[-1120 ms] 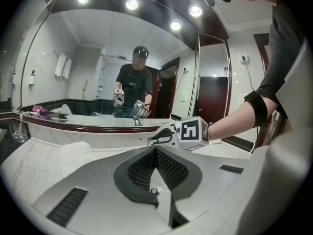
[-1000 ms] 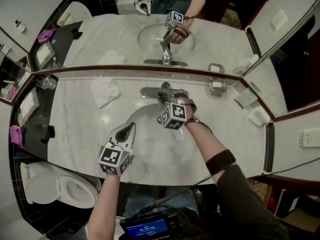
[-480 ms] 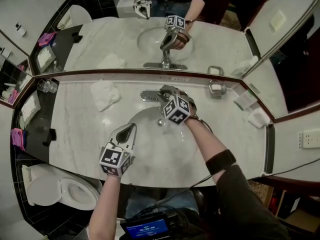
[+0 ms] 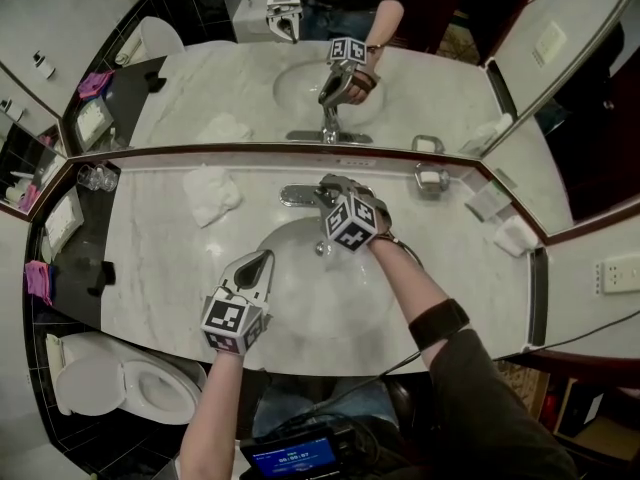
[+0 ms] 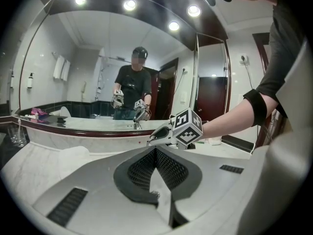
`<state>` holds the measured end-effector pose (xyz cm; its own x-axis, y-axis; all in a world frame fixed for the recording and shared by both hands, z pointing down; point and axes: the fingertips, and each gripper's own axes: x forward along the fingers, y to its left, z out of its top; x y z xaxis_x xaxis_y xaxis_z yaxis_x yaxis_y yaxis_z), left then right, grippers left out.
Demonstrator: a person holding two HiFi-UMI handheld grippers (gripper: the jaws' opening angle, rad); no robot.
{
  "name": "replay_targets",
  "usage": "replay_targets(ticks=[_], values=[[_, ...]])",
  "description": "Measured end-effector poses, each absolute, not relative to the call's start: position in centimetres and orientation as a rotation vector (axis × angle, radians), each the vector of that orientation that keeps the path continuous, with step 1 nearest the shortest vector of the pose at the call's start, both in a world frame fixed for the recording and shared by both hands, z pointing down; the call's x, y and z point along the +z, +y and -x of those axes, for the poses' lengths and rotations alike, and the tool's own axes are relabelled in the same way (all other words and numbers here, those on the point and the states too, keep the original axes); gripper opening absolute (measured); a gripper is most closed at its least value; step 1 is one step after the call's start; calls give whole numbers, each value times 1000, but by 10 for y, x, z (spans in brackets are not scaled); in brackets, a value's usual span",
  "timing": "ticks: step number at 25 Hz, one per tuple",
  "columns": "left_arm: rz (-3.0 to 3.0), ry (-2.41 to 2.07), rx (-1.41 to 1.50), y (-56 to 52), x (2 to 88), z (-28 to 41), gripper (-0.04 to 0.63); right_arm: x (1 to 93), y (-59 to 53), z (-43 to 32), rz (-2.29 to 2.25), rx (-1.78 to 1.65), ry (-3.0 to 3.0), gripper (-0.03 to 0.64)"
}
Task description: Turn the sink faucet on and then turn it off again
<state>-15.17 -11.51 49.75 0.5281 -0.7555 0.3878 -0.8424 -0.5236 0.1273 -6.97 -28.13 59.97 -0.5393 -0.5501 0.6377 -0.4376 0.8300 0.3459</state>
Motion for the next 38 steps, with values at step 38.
replay_targets(ticks=[38], values=[[-2588,-1209,391,-86,449,135,0,495,-81,-92,-1409,356,-2318,21]])
